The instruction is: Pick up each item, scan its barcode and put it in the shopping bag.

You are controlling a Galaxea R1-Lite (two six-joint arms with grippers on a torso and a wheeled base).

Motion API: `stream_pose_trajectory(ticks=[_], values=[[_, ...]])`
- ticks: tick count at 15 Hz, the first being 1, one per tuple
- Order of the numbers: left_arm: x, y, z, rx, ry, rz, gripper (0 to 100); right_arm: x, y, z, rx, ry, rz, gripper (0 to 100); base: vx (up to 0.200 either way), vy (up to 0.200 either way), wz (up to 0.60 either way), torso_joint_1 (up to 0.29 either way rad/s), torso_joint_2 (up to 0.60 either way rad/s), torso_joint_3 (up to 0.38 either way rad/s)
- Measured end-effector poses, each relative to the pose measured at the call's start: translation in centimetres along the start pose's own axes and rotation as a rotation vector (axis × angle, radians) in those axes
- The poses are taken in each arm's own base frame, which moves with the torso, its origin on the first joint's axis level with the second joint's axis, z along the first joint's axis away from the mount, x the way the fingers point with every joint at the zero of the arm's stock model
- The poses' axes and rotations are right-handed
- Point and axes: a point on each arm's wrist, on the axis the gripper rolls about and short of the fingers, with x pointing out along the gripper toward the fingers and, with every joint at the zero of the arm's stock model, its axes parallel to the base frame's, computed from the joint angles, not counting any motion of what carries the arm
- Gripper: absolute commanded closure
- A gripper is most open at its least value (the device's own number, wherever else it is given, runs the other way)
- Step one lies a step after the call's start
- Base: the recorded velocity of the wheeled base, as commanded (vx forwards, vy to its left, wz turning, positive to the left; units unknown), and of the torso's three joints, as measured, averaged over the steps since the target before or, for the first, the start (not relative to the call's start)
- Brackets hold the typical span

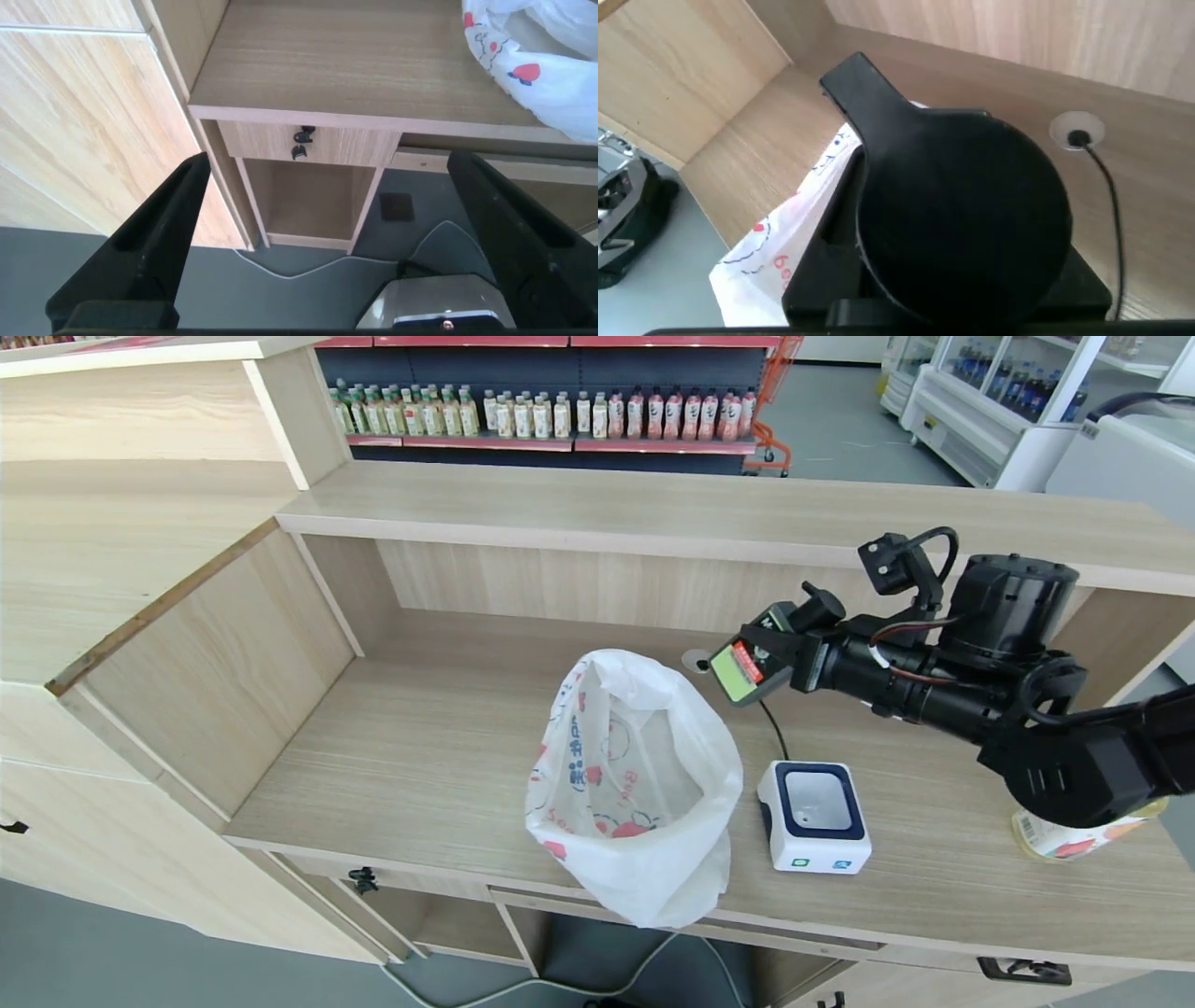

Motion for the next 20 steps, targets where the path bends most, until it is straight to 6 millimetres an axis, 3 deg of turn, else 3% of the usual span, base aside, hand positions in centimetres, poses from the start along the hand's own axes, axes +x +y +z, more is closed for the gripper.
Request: stream_pose_trajectory(ticks=[5, 13, 20], values=[[0.0, 0.0, 0.0, -0.007, 0.0, 0.0, 0, 2.6, 0.2, -2.5, -0.018, 0.056, 0.05, 100, 0.0, 0.04, 0.0, 0.002, 0.0, 0.0], [0.0, 0.0, 0.0, -0.006, 0.0, 0.001, 0, 3.8, -0.5, -8.0, -0.125, 0.087, 0.132, 100, 0.0, 0.0, 0.0, 0.0, 0.0, 0.0], [0.0, 0.0, 0.0, -0.006, 0.0, 0.002, 0, 5.0, 0.7, -13.2, -0.188, 0.133, 0.227, 100, 0.0, 0.0, 0.0, 0.0, 0.0, 0.0]])
